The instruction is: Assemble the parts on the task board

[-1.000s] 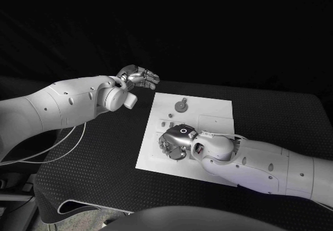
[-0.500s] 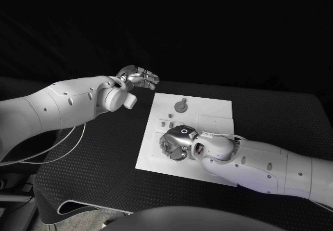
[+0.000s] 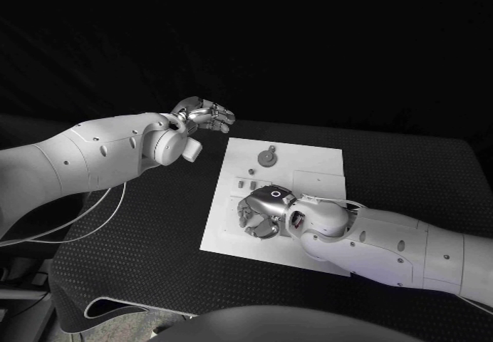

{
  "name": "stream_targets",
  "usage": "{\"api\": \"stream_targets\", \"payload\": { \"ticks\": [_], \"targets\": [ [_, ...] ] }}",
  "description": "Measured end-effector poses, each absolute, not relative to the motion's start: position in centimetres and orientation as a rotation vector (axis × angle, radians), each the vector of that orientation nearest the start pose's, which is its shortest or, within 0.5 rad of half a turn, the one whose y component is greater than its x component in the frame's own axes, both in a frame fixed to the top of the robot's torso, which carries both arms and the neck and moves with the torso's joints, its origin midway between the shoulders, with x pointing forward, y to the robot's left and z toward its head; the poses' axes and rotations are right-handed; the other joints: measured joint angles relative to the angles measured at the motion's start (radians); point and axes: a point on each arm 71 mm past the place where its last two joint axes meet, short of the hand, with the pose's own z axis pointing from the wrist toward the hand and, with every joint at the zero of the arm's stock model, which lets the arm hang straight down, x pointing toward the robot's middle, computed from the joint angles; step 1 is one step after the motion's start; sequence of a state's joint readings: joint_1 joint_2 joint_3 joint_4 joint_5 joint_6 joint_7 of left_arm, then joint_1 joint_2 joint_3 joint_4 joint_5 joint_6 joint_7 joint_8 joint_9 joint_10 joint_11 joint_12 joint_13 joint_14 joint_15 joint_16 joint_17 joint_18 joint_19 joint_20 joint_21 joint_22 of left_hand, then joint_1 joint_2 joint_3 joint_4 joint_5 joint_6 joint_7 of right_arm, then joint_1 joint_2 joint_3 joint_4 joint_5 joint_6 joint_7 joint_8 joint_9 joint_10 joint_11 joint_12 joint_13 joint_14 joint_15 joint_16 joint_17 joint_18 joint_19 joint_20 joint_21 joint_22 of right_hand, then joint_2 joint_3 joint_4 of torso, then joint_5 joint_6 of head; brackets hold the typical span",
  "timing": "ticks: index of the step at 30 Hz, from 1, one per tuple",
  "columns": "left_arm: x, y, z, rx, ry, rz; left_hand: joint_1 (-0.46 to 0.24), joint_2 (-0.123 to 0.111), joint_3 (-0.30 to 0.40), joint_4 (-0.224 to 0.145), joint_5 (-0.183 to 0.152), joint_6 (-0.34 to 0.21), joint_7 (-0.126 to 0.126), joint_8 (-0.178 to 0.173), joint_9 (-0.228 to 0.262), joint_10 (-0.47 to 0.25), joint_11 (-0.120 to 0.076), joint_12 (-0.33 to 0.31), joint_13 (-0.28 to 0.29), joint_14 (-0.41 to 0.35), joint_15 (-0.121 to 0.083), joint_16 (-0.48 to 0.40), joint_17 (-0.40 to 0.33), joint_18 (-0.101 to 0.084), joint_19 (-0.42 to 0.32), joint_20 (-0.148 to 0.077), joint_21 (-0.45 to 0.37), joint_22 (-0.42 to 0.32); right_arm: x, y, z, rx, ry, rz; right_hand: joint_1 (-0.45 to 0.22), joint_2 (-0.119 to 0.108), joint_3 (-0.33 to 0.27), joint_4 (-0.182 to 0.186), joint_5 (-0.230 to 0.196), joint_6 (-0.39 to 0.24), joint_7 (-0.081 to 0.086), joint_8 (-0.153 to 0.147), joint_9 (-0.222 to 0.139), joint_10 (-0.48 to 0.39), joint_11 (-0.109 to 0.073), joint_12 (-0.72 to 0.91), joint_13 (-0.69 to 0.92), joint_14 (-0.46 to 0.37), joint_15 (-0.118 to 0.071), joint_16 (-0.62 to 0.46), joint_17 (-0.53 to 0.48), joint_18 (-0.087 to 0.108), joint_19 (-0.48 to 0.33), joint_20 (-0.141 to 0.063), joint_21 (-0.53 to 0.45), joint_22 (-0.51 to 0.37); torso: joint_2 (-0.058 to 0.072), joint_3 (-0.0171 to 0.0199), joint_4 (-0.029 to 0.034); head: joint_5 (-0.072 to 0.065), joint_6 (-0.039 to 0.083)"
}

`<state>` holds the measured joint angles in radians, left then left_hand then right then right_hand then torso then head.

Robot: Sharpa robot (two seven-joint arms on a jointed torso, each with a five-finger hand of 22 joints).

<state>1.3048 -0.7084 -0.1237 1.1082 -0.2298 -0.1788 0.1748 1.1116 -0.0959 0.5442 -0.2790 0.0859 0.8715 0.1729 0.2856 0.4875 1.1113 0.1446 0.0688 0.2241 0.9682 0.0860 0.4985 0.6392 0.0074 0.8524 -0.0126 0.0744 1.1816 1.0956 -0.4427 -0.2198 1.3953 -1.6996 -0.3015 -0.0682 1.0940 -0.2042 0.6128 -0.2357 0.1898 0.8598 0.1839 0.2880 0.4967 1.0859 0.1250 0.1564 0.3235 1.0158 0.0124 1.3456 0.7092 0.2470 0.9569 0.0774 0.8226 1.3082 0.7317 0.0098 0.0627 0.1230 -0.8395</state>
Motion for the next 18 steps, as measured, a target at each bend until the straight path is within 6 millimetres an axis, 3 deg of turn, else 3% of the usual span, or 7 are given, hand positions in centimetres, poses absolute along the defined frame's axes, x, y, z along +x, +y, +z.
{"api": "stream_targets", "payload": {
  "ticks": [13, 16, 18],
  "targets": [
    [56.5, 26.6, -18.3, -0.951, 1.612, -1.166, -0.001, 0.001, 0.000, 0.000, 0.000, 0.000, 0.000, 0.000, 0.000, 0.000, 0.000, 0.000, -0.001, 0.000, 0.000, -0.004, 0.001, 0.000, 0.000, 0.000, 0.000, 0.000, 41.6, -3.6, -28.1, -0.584, 1.687, 0.891, 0.000, -0.008, -0.007, 0.013, 0.000, -0.016, -0.005, -0.006, -0.003, -0.002, 0.002, 0.000, 0.006, -0.001, 0.001, 0.000, 0.002, -0.006, -0.001, 0.001, 0.000, 0.000, 0.000, 0.0000, 0.0000, -0.002, 0.000],
    [56.5, 26.8, -18.3, -0.953, 1.609, -1.162, -0.001, 0.001, 0.000, 0.000, 0.000, 0.000, 0.000, 0.000, 0.000, 0.000, 0.000, 0.000, -0.001, 0.000, 0.000, -0.004, 0.002, 0.000, 0.000, 0.000, 0.000, 0.000, 41.6, -3.9, -27.5, -0.547, 1.670, 0.923, -0.015, -0.023, -0.021, 0.027, 0.000, -0.021, -0.004, -0.006, -0.004, -0.002, 0.002, 0.000, 0.009, -0.001, 0.001, 0.000, 0.003, -0.006, -0.001, 0.001, 0.000, 0.000, 0.000, 0.0002, -0.0003, -0.003, 0.002],
    [56.6, 26.9, -18.3, -0.954, 1.608, -1.159, -0.001, 0.001, 0.000, 0.000, 0.000, 0.000, 0.000, 0.000, 0.000, 0.000, 0.000, 0.000, -0.001, 0.001, 0.001, -0.004, 0.002, 0.000, 0.000, 0.000, 0.000, 0.000, 41.9, -4.3, -26.6, -0.513, 1.651, 0.946, -0.022, -0.020, -0.033, 0.031, 0.000, -0.023, -0.002, -0.006, -0.004, -0.002, 0.002, 0.000, 0.012, -0.001, 0.001, 0.000, 0.003, -0.006, -0.001, 0.002, 0.000, 0.000, 0.000, 0.0003, -0.0005, -0.005, 0.004]
  ]
}}
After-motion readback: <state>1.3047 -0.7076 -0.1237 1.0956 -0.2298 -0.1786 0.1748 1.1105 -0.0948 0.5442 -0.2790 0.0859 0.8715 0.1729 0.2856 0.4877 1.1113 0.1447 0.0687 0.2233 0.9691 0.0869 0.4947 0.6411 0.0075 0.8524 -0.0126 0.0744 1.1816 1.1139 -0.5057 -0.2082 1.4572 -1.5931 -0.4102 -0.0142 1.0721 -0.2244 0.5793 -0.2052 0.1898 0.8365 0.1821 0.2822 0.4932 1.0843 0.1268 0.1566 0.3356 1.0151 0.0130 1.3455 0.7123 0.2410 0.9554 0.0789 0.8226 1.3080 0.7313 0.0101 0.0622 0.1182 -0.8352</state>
